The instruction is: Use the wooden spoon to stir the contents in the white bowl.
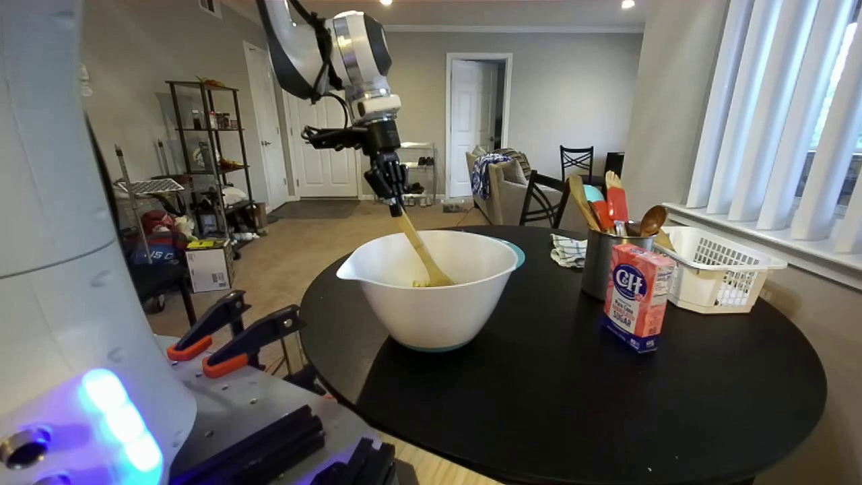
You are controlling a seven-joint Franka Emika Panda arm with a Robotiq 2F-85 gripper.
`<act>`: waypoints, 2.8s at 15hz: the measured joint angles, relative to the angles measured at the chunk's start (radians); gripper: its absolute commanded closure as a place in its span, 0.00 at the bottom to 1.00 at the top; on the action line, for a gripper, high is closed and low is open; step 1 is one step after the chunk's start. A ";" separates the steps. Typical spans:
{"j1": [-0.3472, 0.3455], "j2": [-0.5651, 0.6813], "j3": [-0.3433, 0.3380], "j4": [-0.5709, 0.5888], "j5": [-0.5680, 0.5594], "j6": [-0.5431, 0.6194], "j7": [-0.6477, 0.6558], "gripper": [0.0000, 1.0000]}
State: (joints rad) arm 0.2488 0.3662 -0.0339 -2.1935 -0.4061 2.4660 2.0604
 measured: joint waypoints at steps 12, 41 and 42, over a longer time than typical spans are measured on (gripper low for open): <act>-0.064 -0.007 0.050 0.022 0.475 0.011 -0.022 0.95; -0.069 -0.038 -0.009 -0.072 0.365 -0.016 0.092 0.95; -0.065 -0.038 -0.010 -0.074 0.339 -0.012 0.092 0.95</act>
State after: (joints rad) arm 0.1838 0.3280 -0.0441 -2.2671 -0.0666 2.4539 2.1527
